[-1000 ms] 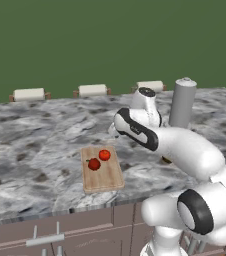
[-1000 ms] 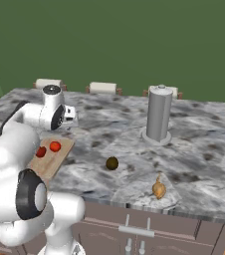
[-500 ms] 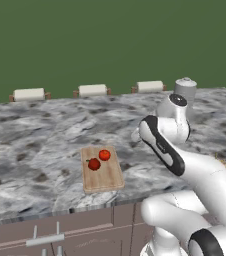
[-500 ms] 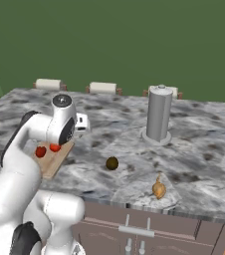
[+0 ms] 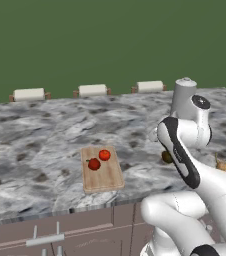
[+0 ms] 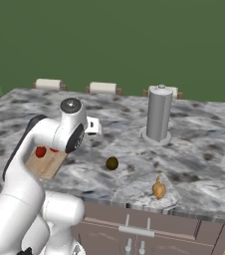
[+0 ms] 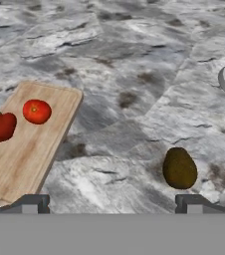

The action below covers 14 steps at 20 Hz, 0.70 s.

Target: Place the avocado, onion, tomato, and bell pepper on the cutting board.

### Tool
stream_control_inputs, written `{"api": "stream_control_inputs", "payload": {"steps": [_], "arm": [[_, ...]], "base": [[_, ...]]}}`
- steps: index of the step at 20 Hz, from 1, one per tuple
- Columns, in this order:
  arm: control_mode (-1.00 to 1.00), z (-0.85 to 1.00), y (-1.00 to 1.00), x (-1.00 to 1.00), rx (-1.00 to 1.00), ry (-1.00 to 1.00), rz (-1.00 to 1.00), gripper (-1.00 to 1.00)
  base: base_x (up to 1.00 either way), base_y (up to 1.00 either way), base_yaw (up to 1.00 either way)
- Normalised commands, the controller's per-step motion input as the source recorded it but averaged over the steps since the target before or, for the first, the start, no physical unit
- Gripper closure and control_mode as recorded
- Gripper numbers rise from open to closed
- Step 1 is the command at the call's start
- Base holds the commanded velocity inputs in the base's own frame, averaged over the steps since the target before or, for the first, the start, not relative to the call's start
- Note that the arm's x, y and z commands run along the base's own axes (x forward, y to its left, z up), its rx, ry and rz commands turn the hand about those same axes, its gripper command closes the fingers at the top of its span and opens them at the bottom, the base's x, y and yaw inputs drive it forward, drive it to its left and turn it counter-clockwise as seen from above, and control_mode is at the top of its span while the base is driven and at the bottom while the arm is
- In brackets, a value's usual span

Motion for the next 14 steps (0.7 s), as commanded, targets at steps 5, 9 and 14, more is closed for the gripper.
{"api": "stream_control_inputs", "payload": {"steps": [5, 9, 14], "arm": [[-1.0, 0.15, -0.32, -0.01, 0.0, 0.1, -0.08, -1.0], [-1.0, 0.05, -0.17, 0.01, 0.0, 0.06, -0.06, -1.0], [-1.0, 0.0, -0.08, 0.14, 0.0, 0.08, -0.03, -1.0]], "base": [[0.0, 0.0, 0.0], [0.0, 0.0, 0.0], [0.0, 0.0, 0.0]]}}
